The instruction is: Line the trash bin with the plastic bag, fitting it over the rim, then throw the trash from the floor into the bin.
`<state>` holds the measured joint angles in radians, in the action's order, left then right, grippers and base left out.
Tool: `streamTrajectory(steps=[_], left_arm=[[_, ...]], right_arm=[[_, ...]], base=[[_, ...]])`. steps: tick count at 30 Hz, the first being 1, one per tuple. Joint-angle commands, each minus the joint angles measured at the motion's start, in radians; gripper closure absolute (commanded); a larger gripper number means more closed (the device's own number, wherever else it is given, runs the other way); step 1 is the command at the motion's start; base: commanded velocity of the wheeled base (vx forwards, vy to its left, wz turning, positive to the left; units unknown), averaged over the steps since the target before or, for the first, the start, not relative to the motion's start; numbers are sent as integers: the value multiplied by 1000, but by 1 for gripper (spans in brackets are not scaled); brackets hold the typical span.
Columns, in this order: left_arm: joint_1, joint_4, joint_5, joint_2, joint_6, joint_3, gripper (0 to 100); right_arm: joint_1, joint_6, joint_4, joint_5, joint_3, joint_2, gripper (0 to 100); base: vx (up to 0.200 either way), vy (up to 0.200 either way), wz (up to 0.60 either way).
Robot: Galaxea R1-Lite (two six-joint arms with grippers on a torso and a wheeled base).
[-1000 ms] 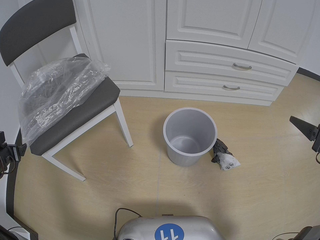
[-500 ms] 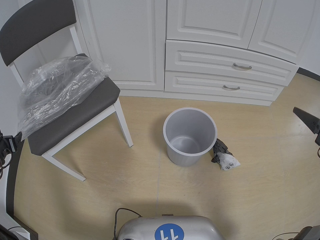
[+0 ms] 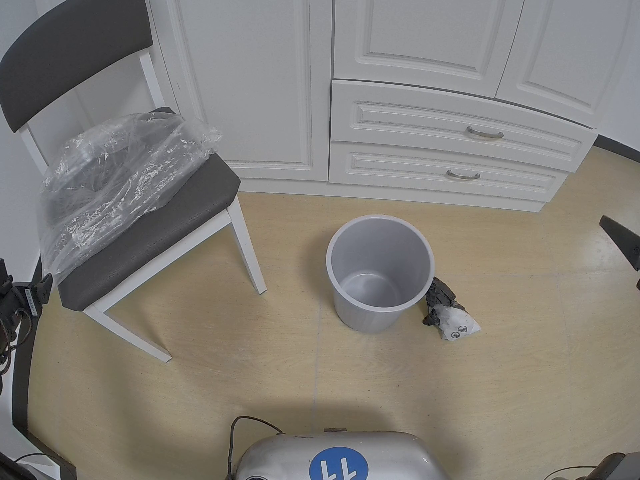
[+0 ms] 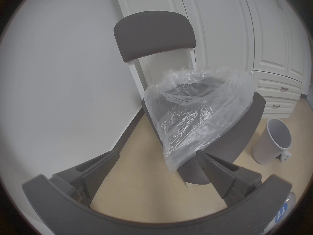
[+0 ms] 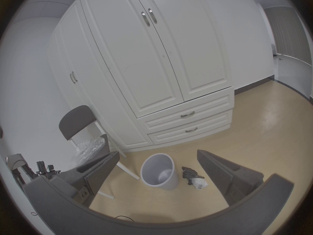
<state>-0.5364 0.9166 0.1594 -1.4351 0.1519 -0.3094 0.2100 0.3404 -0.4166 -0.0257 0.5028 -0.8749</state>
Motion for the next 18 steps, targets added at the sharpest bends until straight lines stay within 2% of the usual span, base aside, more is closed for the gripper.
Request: streamTrajectory(steps=[1,5,7,9,10,12,13,17,18], left_arm=[[32,1,0,-10,5,9,0],[79,7,0,-28,15,-1,0],[124,19,-4,-28,15,1,0],[139,24,-6,-21,14,4,0],[184,28,-12,-4,9,12,0],[204,28,-24,9,8,10,0],[234,28,-58,22,8,9,0],[268,28,-103,28,6,-7,0],[269,28,-104,41,5,-17,0]], right_arm=[[0,9,-7,-42,-76,22,0],[28,88,-13,-102,-196,86,0],[28,120,-1,-138,-260,198,0],[26,124,1,-146,-273,231,0],[22,127,2,-151,-290,287,0],[20,124,4,-151,-296,304,0],[17,114,32,-154,-293,321,0],[-12,106,96,-171,-263,335,0],[-40,106,102,-184,-253,336,0]], base=[[0,0,0],[0,0,0],[0,0,0],[0,0,0],[0,0,0],[0,0,0],[0,0,0],[0,0,0],[0,0,0]])
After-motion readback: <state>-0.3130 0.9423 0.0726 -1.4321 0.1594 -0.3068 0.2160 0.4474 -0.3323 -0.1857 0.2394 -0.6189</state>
